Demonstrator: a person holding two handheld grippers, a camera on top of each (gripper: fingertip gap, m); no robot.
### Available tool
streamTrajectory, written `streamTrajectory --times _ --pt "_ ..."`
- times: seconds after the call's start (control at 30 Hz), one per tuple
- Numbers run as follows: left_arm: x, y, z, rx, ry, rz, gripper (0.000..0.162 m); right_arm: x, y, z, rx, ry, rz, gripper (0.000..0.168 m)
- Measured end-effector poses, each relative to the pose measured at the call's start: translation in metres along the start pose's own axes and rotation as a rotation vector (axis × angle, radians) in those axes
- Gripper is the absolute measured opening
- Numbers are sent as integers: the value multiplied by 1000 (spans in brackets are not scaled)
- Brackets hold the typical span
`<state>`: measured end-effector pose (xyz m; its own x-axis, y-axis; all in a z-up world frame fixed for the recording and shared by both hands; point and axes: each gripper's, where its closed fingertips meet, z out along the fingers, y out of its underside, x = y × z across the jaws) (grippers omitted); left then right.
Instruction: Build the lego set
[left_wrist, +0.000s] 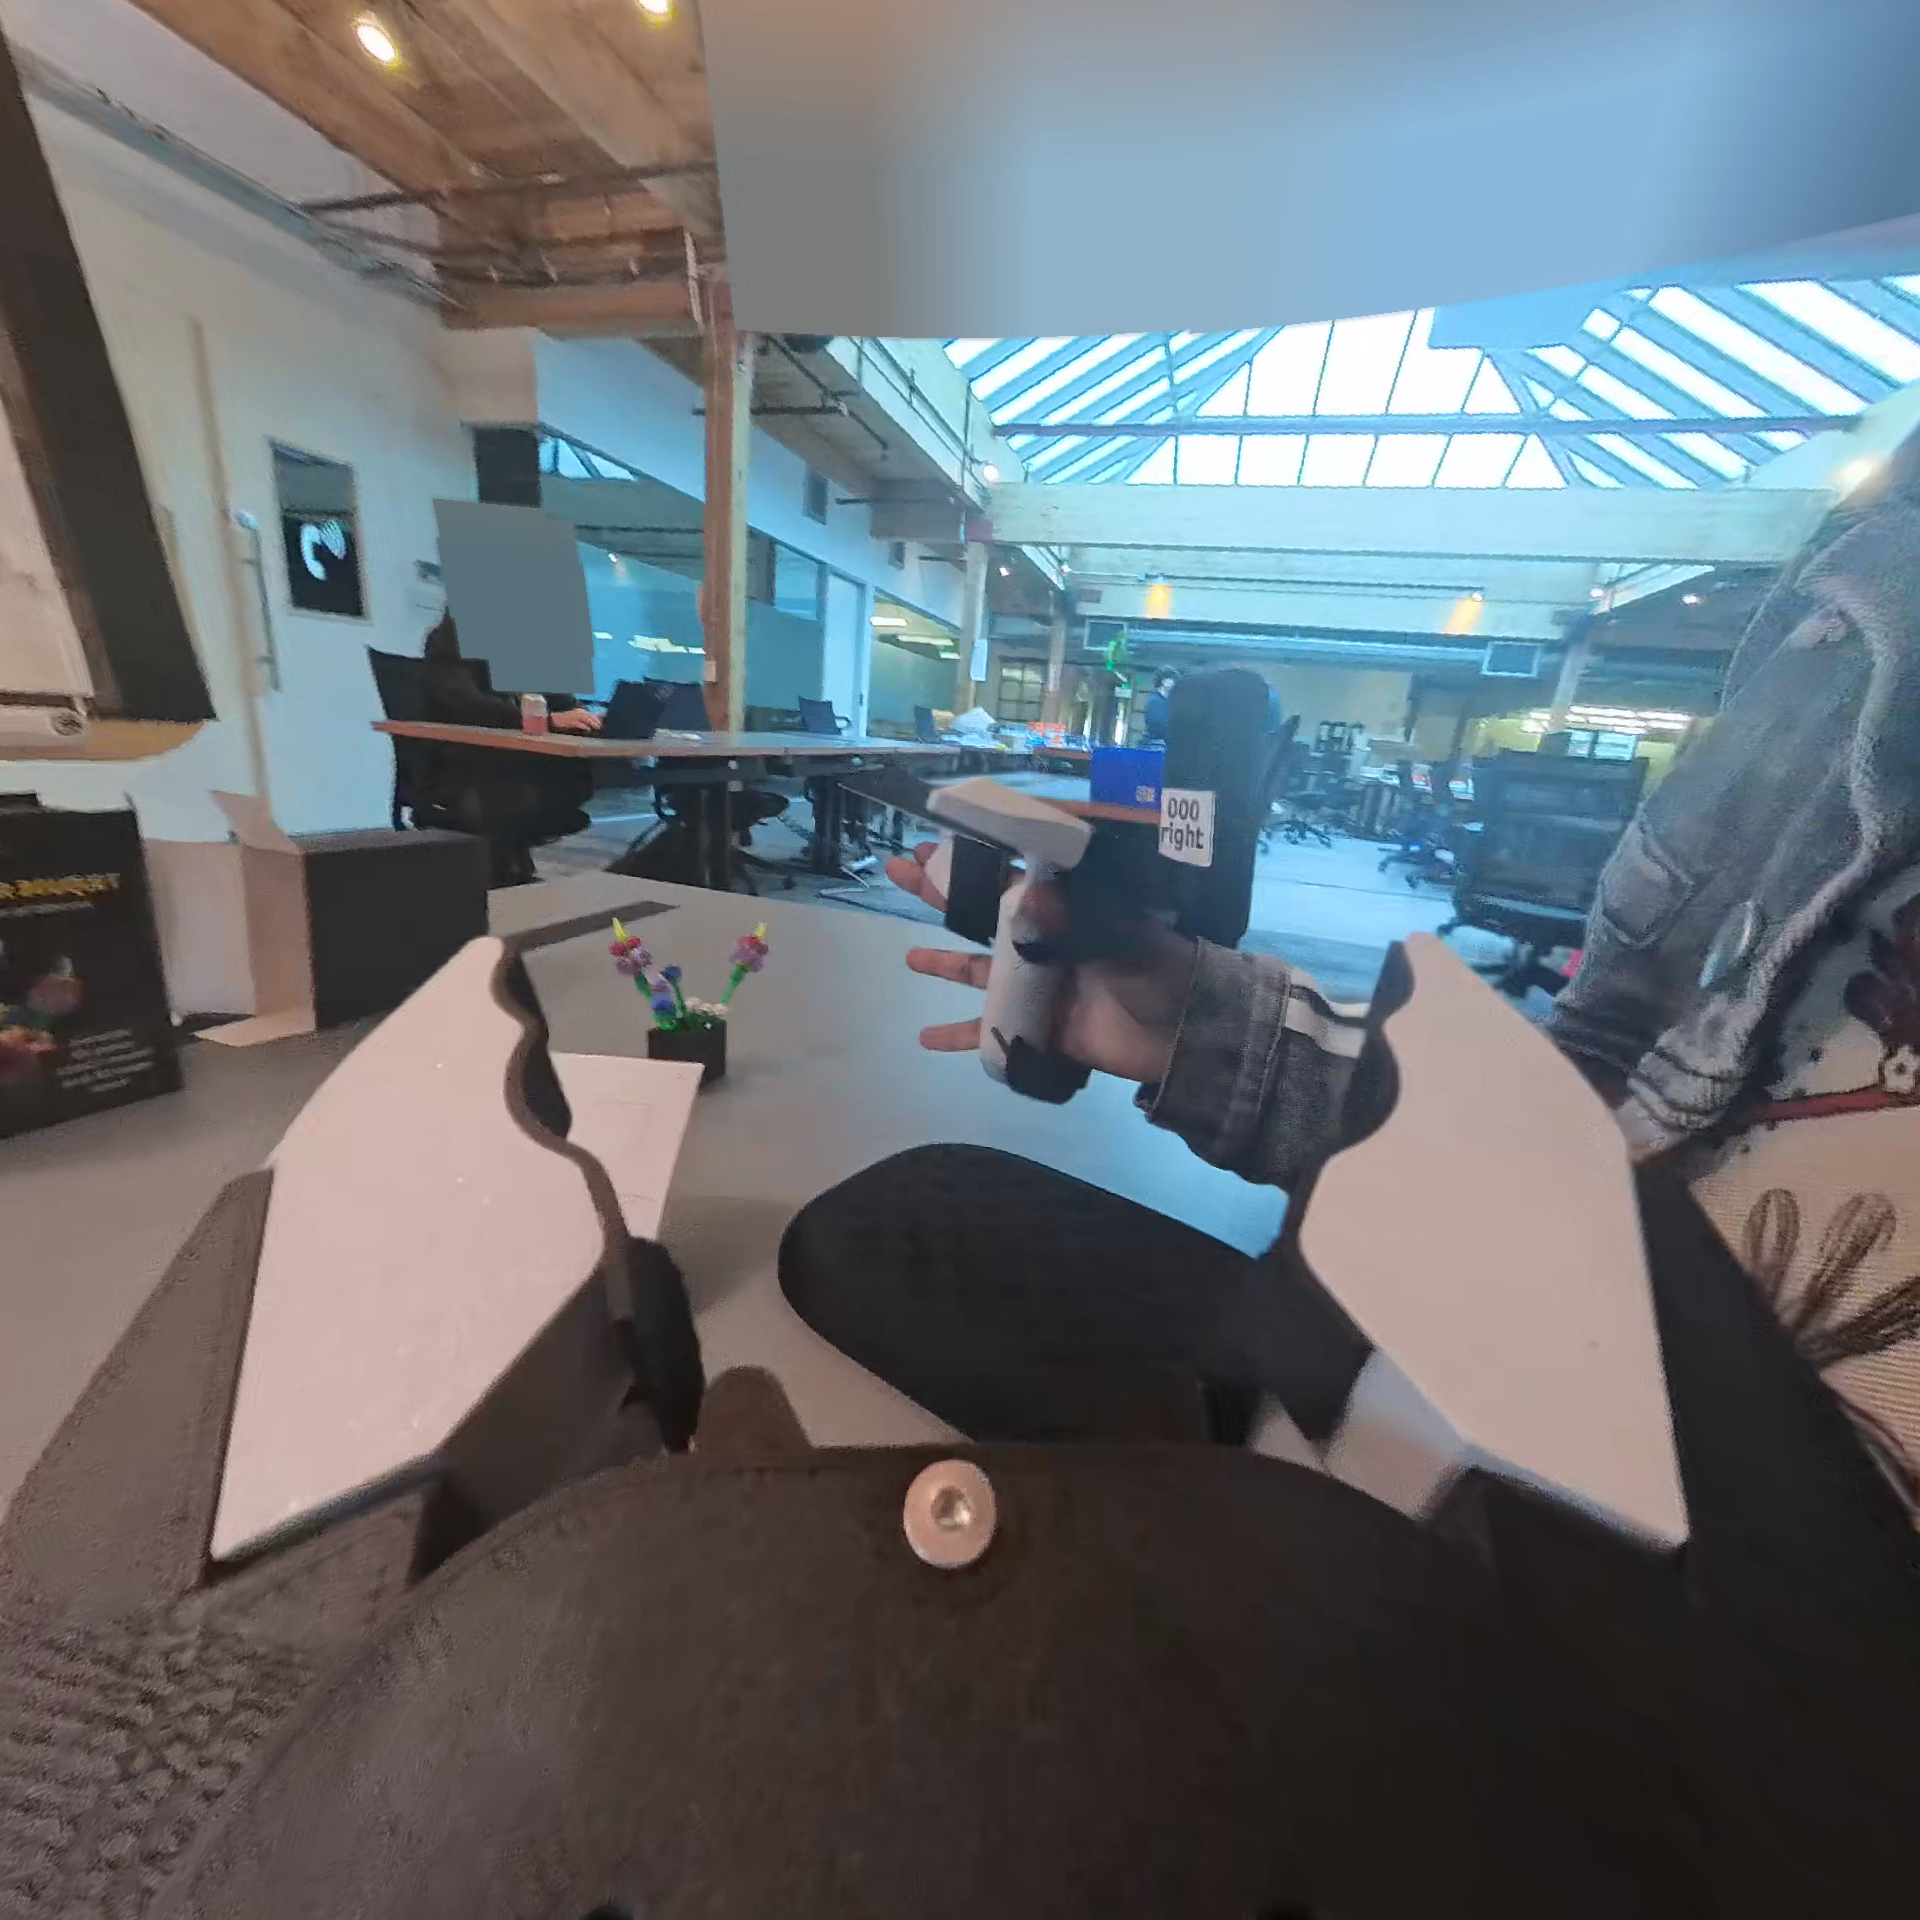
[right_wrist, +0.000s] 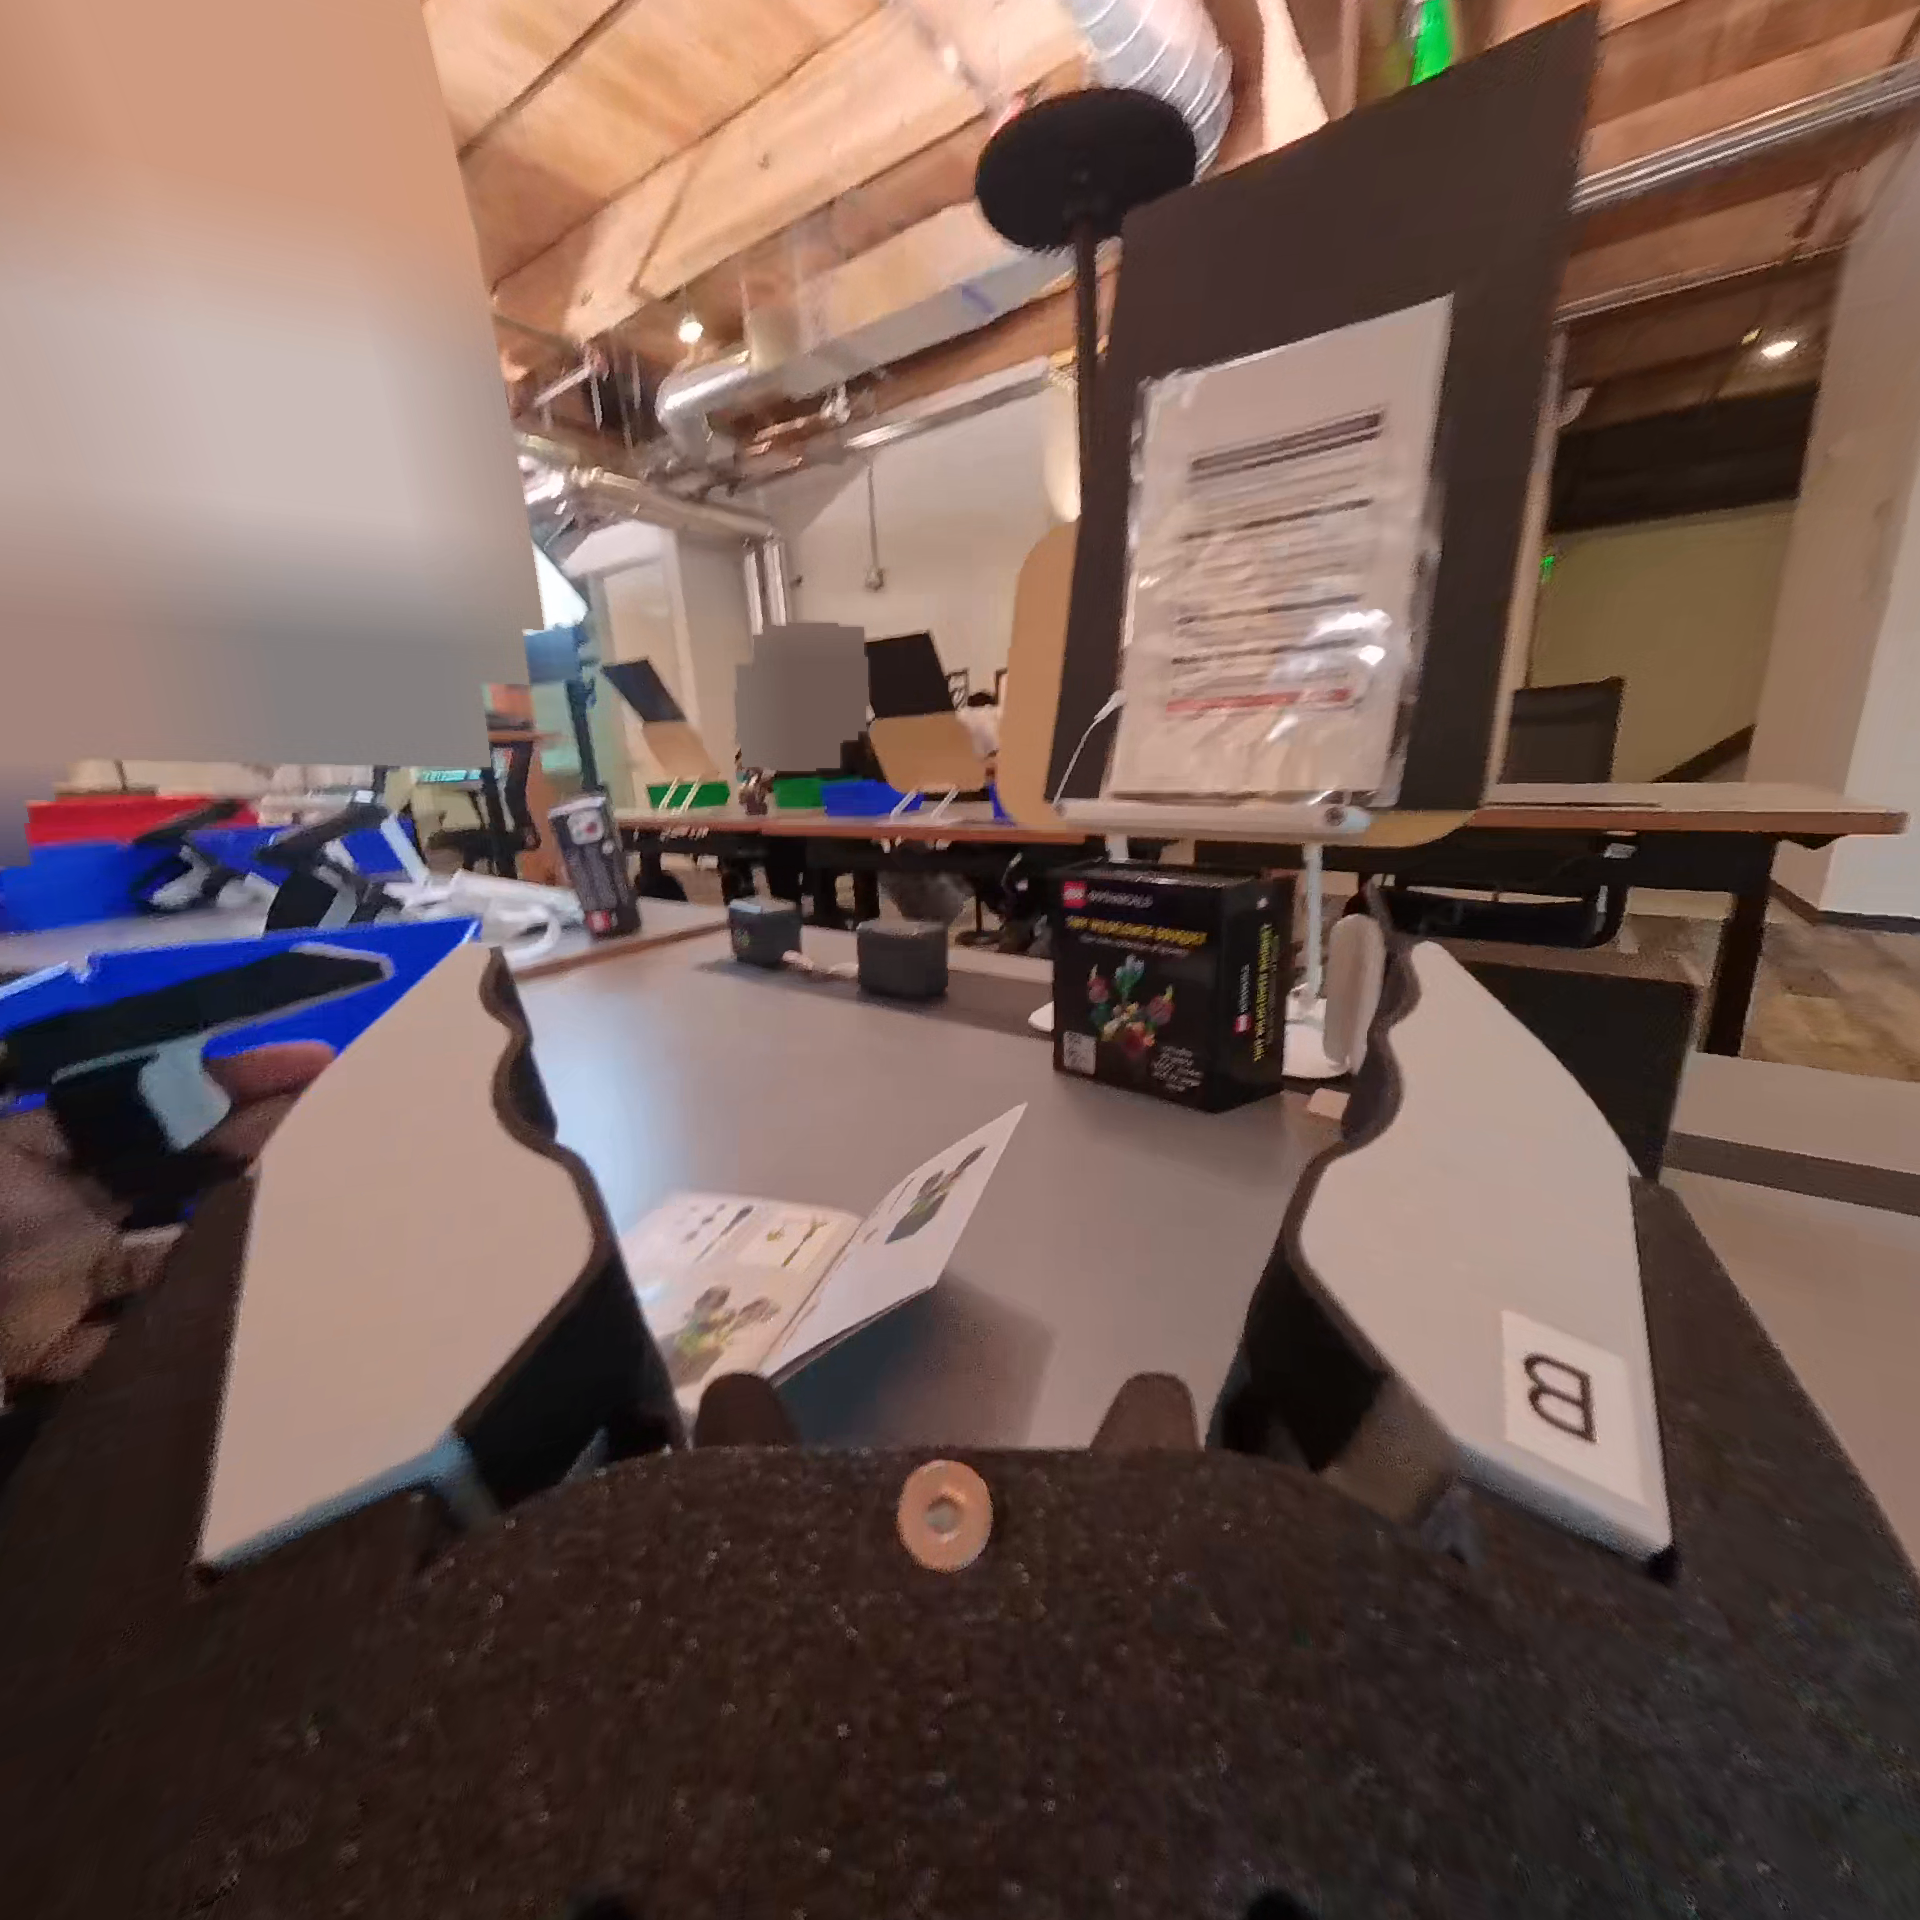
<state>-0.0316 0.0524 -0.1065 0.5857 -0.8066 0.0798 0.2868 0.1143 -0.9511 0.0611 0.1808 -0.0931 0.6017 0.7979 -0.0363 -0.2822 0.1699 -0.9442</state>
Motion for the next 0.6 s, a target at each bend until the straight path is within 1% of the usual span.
streamTrajectory --times 0.07,0.2,0.23,0.27,0.3,0.33,0.37,0.4,0.43,0.5,0.6 --pt "0 4 -2 -30 -3 8 144 -16 6 3 -19 -41 -11 148" --pt "-5 5 -5 -39 -23 89 143 -44 20 17 -60 -138 -20 147" --pt "-4 5 -6 -35 -10 110 137 -50 24 21 -80 -167 -41 146" --pt "-2 4 -8 -23 9 141 118 -56 28 26 -94 -190 -73 143" --pt "1 3 -11 6 39 189 81 -59 32 29 -105 -201 -126 134" --pt "6 3 -16 31 74 229 26 -59 35 30 -131 -197 -207 94" --pt "1 0 -18 54 43 234 0 -57 38 30 -159 -179 -290 7" --pt "-5 -1 -20 65 1 234 0 -56 34 32 -132 -149 -336 0" --pt "-7 0 -21 54 3 237 0 -60 30 35 -98 -158 -349 0" --pt "-9 4 -21 32 10 211 0 -65 28 39 -55 -181 -298 0" --pt "-10 12 -19 4 17 196 0 -58 44 41 -72 -164 -238 0"
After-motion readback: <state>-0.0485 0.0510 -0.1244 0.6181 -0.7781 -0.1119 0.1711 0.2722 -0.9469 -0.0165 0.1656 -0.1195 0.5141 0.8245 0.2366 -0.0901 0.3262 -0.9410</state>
